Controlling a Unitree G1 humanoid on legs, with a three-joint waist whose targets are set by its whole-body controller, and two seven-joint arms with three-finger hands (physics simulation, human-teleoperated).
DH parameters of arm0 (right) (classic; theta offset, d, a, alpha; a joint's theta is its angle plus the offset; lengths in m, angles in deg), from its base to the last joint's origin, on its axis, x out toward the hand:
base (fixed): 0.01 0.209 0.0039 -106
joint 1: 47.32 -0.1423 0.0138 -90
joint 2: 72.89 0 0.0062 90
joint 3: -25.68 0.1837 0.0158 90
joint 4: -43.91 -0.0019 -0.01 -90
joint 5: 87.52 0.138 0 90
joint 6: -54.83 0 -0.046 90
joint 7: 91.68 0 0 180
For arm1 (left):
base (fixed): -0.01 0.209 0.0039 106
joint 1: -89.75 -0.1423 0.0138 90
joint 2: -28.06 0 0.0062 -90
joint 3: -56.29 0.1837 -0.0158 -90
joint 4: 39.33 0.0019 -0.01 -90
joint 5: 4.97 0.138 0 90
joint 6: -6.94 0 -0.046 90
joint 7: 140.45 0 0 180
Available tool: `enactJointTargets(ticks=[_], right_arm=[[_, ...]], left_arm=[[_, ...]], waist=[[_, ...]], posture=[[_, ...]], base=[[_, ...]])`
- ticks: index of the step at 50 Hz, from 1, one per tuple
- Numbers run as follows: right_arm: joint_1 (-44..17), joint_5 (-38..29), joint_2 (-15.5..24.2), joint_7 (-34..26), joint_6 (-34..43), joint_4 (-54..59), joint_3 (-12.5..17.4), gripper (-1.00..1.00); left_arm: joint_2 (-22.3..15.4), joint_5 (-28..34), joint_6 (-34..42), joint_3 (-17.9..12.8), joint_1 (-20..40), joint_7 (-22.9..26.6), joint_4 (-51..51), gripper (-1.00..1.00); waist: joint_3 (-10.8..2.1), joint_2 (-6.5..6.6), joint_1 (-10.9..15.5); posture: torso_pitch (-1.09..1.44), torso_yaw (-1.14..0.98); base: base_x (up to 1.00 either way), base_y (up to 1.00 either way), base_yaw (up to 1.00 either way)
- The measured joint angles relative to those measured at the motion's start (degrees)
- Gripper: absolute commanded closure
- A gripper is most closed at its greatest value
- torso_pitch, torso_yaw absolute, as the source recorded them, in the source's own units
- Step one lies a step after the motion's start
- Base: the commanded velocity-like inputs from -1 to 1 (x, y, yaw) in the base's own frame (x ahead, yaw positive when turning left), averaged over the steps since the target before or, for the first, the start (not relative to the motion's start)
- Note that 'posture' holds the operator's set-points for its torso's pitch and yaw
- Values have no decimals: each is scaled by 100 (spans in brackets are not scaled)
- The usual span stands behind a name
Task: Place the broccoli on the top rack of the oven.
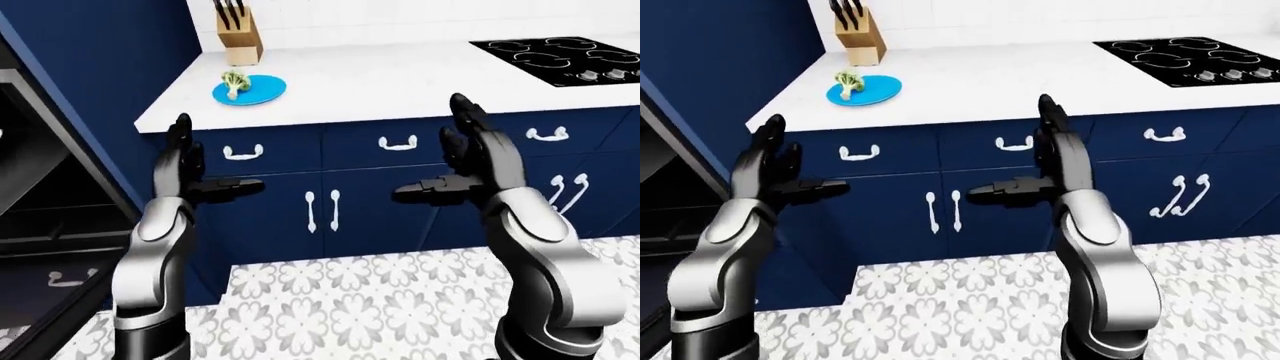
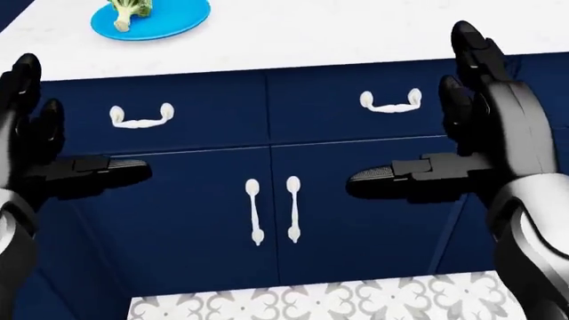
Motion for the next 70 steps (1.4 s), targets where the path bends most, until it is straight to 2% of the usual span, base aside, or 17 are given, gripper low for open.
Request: enactJointTargets(ticks=[5, 8, 14, 18, 22, 28, 31, 34, 39, 44, 47, 48, 52, 60, 62, 66, 70], right_arm=[[-71, 36, 81, 2, 68, -211, 138, -100], [-229, 24, 86, 46, 17, -21, 48, -100], [-133, -47, 75, 116, 10, 169, 32, -100], [-190, -39, 113, 105, 71, 14, 102, -100], [-208, -23, 106, 98, 74, -45, 109, -100], [-249, 75, 97, 50, 224, -1, 7, -100], [-291, 53, 118, 71, 170, -74, 47, -100], [-278, 38, 127, 79, 102, -129, 53, -100], [-209, -28, 147, 125, 229, 70, 146, -100], [-328, -11, 154, 130, 155, -7, 109, -100], [-394, -7, 163, 133, 121, 67, 91, -100], [-385, -6, 123, 131, 82, 82, 65, -100], [-258, 83, 71, 76, 178, 86, -59, -100], [-314, 53, 123, 101, 72, -6, 43, -100], [-288, 36, 150, 110, 87, 54, 96, -100], [-272, -11, 146, 153, 190, 79, 121, -100], [-328, 20, 158, 137, 146, -8, 117, -100]], left_arm=[[115, -30, 376, 79, -125, -123, -836, -100], [122, -58, 461, 134, 25, -133, -846, -100], [143, -101, 515, 223, 29, -47, -545, -100], [106, -72, 510, 149, 41, -51, -638, -100], [66, -72, 591, 114, 67, -73, -853, -100], [31, -46, 813, -5, -2, -117, -881, -100], [30, -54, 774, 3, 38, -113, -943, -100], [50, -40, 631, 40, 29, -90, -906, -100], [138, -106, 776, 218, -18, -33, -772, -100], [85, -89, 723, 120, 90, -41, -864, -100], [76, -69, 574, 119, 104, -29, -812, -100], [45, -66, 560, 100, 96, -27, -793, -100], [40, -17, 684, -4, -23, -79, -714, -100], [49, -44, 699, 60, 61, -83, -954, -100], [114, -61, 701, 125, 15, -65, -921, -100], [132, -103, 808, 186, -44, -24, -835, -100], [94, -90, 804, 117, 42, -43, -967, -100]], waist=[[12, -376, 12], [-52, -705, 36], [-7, -579, -95], [58, -303, -93], [-3, 39, -123], [-17, -106, -13], [-16, -313, 6], [-18, -687, 30], [0, -666, -133], [29, -295, -158], [-20, 61, -188], [-50, 73, -153], [29, -50, -37], [-22, -663, -1], [20, -587, -95], [-17, -608, -126], [30, -310, -144]], posture=[[0, 0], [0, 0], [0, 0], [0, 0], [0, 0], [0, 0], [0, 0], [0, 0], [0, 0], [0, 0], [0, 0], [0, 0], [0, 0], [0, 0], [0, 0], [0, 0], [0, 0]], base=[[18, 0, 0], [18, 0, 0], [18, 0, 0], [18, 0, 0], [18, 0, 0], [18, 0, 0], [18, 7, 0], [18, 17, 0], [18, 18, 0], [18, 18, 0], [18, 17, 0], [20, 17, 0], [18, 18, 0], [18, 18, 0], [18, 18, 0], [18, 18, 0], [18, 18, 0]])
